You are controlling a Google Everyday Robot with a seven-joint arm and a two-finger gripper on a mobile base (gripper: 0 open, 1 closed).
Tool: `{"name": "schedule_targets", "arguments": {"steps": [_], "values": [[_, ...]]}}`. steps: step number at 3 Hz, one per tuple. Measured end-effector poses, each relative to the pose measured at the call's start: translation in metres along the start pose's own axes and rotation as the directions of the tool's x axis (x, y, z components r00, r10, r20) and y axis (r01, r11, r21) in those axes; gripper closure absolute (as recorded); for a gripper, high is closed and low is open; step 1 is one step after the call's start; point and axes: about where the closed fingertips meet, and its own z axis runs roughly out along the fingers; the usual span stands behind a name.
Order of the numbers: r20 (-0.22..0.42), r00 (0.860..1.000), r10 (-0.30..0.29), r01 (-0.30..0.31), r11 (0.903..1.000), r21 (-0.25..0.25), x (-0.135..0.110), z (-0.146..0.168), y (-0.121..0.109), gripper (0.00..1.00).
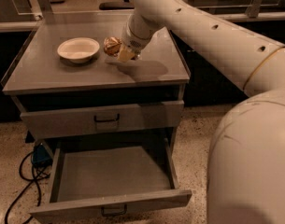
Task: Pick orange can from middle drawer and place on counter
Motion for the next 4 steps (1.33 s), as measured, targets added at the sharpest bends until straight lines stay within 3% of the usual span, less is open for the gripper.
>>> {"name": "schedule_targets", "arguments": {"steps": [2, 3, 4], "values": [[0.0, 1.0, 0.0, 0.0, 1.0, 0.0, 0.0, 0.0001, 0.0, 0.11], [0.0, 1.0, 0.0, 0.0, 1.0, 0.0, 0.0, 0.0001, 0.0001, 0.0], [0.0, 1.0, 0.0, 0.0, 1.0, 0.0, 0.0, 0.0001, 0.0001, 0.0]]}}
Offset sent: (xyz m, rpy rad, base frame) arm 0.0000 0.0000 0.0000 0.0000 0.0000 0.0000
